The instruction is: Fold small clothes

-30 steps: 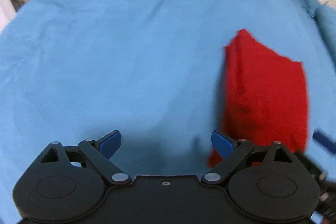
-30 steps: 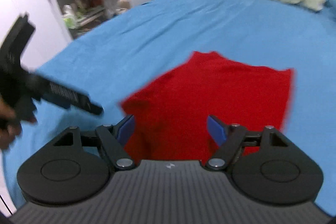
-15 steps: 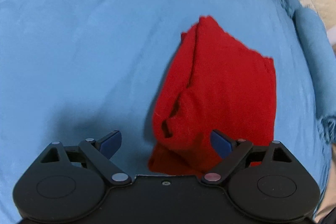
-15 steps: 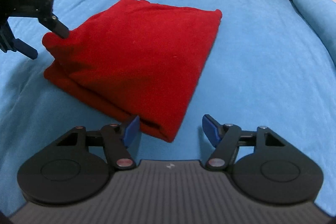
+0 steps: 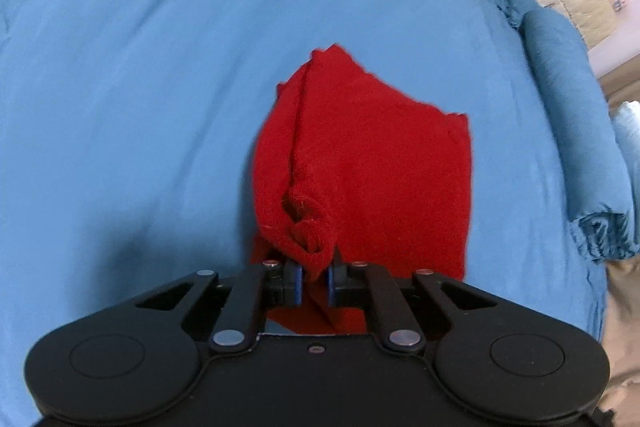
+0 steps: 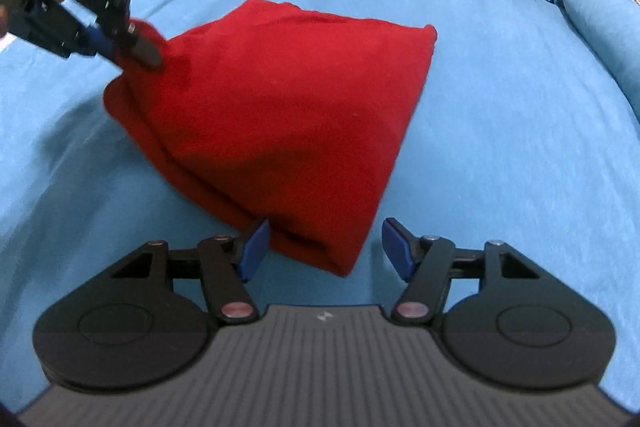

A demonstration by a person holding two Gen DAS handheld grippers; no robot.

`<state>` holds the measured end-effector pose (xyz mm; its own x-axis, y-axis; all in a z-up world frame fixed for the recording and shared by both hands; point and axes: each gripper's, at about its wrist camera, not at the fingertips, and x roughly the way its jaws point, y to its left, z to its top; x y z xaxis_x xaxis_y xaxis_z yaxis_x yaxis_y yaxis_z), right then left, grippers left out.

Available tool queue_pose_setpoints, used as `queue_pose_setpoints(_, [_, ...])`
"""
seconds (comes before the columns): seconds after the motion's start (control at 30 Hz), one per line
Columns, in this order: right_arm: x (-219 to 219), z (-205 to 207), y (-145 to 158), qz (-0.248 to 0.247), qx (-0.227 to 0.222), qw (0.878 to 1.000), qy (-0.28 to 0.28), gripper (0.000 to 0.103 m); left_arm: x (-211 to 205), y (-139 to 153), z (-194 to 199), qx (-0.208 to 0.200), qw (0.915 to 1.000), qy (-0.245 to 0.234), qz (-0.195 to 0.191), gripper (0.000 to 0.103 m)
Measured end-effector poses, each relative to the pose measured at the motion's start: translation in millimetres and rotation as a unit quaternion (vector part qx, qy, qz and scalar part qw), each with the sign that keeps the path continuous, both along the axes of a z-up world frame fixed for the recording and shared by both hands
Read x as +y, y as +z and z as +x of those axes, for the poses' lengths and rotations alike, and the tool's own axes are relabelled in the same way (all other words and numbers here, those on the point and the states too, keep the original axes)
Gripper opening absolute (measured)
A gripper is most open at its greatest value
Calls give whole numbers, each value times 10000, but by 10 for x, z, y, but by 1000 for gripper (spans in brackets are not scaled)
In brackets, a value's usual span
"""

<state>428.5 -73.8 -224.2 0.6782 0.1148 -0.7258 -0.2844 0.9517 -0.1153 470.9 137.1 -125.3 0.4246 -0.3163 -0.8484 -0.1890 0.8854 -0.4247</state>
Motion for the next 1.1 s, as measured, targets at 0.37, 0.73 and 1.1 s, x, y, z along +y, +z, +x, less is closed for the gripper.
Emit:
queue_pose_setpoints(0.37, [75, -20, 2, 126, -10, 9999, -97, 78, -78, 12, -96, 143, 9972, -298, 672, 11])
queue_pose_setpoints(0.73, [118, -12, -93, 97, -138, 9992, -371, 77, 41, 211, -52, -283, 9992, 205, -173, 8])
queue_pose_setpoints(1.1, [-47, -96, -57, -116, -576, 9966, -574, 24, -16, 230, -60, -339, 9992, 177, -80, 8])
